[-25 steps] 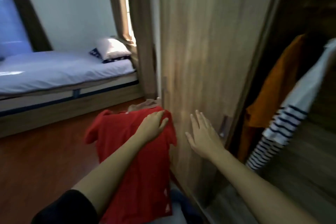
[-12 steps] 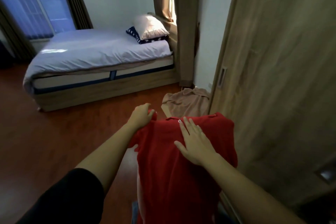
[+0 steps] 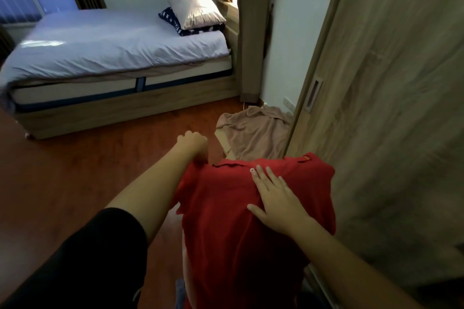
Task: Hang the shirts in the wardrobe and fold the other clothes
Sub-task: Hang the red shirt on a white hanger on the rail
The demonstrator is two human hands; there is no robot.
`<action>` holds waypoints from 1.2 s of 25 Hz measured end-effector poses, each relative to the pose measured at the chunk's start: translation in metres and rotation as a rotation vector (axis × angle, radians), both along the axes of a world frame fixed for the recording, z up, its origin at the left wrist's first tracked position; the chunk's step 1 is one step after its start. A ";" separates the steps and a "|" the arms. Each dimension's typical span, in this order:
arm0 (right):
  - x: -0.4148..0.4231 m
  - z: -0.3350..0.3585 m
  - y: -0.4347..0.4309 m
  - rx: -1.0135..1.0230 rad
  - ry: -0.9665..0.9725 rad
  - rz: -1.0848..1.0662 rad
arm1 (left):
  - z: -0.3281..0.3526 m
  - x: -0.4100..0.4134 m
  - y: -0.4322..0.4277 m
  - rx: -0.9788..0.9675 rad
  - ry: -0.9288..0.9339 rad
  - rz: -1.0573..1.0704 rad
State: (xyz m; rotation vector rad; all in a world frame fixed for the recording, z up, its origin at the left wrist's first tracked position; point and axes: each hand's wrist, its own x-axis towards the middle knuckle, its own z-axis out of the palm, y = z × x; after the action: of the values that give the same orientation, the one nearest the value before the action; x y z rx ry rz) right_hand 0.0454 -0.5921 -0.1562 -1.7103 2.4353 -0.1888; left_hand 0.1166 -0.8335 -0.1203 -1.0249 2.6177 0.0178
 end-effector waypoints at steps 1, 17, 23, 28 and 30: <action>0.000 0.001 0.000 0.001 -0.006 -0.002 | 0.008 -0.001 -0.003 0.054 0.078 -0.012; -0.017 0.006 0.004 -0.113 -0.251 0.061 | 0.055 -0.038 0.037 0.738 0.534 0.107; -0.079 0.049 -0.009 -0.456 -0.106 -0.239 | 0.076 0.002 0.073 0.850 0.739 -0.426; -0.110 0.062 -0.002 -0.191 0.042 -0.125 | 0.072 0.050 0.075 0.908 1.129 -0.078; -0.109 0.081 0.019 -0.420 -0.065 -0.172 | 0.067 0.054 0.070 0.481 1.033 -0.047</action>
State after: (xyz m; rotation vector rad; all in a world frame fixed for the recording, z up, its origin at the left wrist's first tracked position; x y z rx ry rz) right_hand -0.0635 -0.5735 -0.0749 -1.5972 2.6288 -0.8153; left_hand 0.1705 -0.7632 -0.0534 -0.8942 3.1836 1.4304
